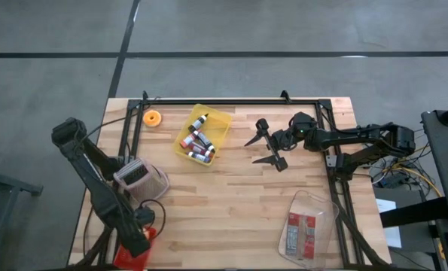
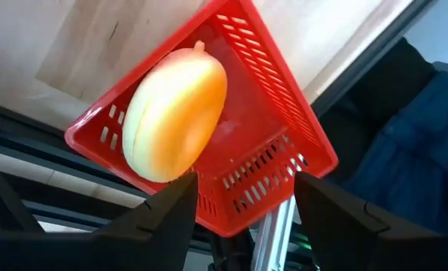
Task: Pick & Place Food Item
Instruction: Put the yellow donut into the red bin
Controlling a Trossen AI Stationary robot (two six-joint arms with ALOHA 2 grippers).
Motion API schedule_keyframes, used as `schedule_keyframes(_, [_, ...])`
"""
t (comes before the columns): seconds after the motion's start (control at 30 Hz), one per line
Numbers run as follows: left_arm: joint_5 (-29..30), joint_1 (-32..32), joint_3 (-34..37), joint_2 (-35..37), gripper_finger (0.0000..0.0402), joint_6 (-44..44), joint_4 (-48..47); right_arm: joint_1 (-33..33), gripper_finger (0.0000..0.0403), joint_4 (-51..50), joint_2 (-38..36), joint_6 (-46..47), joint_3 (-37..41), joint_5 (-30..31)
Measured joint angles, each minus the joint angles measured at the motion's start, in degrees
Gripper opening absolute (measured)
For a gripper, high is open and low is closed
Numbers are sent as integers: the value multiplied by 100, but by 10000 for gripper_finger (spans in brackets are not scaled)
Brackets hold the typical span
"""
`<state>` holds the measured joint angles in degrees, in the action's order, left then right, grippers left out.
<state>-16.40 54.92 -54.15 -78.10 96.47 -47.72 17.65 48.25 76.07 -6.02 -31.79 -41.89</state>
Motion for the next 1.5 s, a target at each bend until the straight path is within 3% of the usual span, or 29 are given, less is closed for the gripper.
schedule_keyframes(0.17, [56, -14, -5, 165, 227, 2, 111, 2, 305, 0, 0, 0, 0, 0])
schedule_keyframes(0.37, [589, -20, -377, 231, 226, -42, 123, 0, 308, 0, 0, 0, 0, 0])
schedule_keyframes(0.57, [1076, -41, -868, 231, 226, -429, -523, 1, 304, 0, 0, 0, 0, 0])
schedule_keyframes(0.7, [2230, -122, -1285, 253, 225, -1240, -892, 2, 301, 0, 0, 0, 0, 0])
schedule_keyframes(0.97, [5773, -203, -1853, 264, 225, -3687, -848, 2, 309, 0, 0, 0, 0, 0])
schedule_keyframes(1.1, [6803, -239, -1881, 268, 225, -4290, -809, -1, 305, 0, 0, 0, 0, 0])
schedule_keyframes(1.27, [6766, -637, -1857, 279, 224, -4142, -834, 1, 299, 0, 0, 0, 0, 0])
schedule_keyframes(1.5, [5447, -1694, -1775, 283, 224, -4940, -969, 1, 305, 0, 0, 0, 0, 0])
